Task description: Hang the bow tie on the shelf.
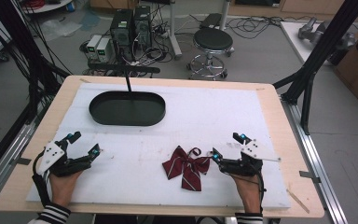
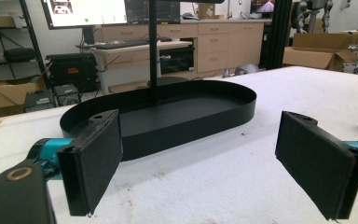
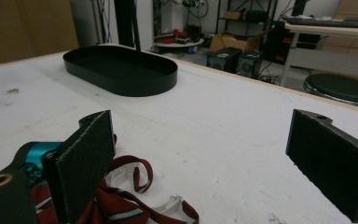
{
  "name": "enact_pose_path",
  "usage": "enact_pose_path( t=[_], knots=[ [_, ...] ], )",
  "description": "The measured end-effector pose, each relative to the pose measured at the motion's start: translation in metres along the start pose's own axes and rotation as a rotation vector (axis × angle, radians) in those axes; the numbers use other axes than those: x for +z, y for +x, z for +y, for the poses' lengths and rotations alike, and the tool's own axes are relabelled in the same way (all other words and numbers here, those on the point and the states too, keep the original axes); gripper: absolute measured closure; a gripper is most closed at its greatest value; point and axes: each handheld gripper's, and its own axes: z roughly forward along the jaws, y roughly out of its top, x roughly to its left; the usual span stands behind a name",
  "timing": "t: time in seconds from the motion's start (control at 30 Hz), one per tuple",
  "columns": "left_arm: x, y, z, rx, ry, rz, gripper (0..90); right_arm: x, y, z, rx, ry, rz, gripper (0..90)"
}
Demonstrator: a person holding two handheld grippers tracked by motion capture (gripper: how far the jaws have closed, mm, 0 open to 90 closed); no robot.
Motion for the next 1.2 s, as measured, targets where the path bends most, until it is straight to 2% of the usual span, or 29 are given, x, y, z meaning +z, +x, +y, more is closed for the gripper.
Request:
enact_pose_path(
  t=[0.3, 0.4, 0.5, 0.63, 0.73, 0.8, 0.87, 0.93, 1.07, 1.1, 1.2],
  knots=[
    [0.0, 0.0, 0.0, 0.003, 0.002, 0.001, 15.2, 0.019, 0.0, 0.015, -0.008, 0.088, 0.041, 7.0],
    [0.0, 0.0, 0.0, 0.003, 0.003, 0.001, 15.2, 0.028, 0.0, 0.018, -0.024, 0.153, 0.071, 7.0],
    [0.0, 0.0, 0.0, 0.006, 0.003, 0.001, 15.2, 0.032, 0.001, 0.018, -0.033, 0.178, 0.081, 7.1],
    [0.0, -0.001, 0.0, 0.006, 0.003, 0.0, 15.2, 0.044, 0.001, 0.017, -0.048, 0.262, 0.102, 7.1],
    [0.0, 0.0, 0.0, 0.007, 0.006, 0.0, 15.2, 0.048, 0.001, 0.017, -0.058, 0.293, 0.106, 7.9],
    [0.0, 0.0, 0.0, 0.007, 0.006, -0.001, 15.2, 0.053, 0.002, 0.017, -0.081, 0.323, 0.139, 17.5],
    [0.0, -0.001, 0.0, 0.004, 0.004, 0.0, 15.2, 0.054, 0.003, 0.017, -0.082, 0.336, 0.139, 17.7],
    [0.0, -0.001, 0.0, 0.004, 0.005, -0.001, 15.2, 0.059, 0.003, 0.018, -0.091, 0.372, 0.154, 25.0],
    [0.001, 0.0, 0.0, 0.002, 0.005, -0.001, 15.2, 0.062, 0.004, 0.018, -0.106, 0.39, 0.171, 30.9],
    [0.001, 0.0, 0.0, 0.002, 0.006, -0.001, 15.2, 0.064, 0.005, 0.018, -0.115, 0.4, 0.187, 36.4],
    [0.0, 0.0, 0.0, 0.005, 0.01, -0.003, 15.2, 0.067, 0.006, 0.017, -0.124, 0.417, 0.203, 38.5]
  ],
)
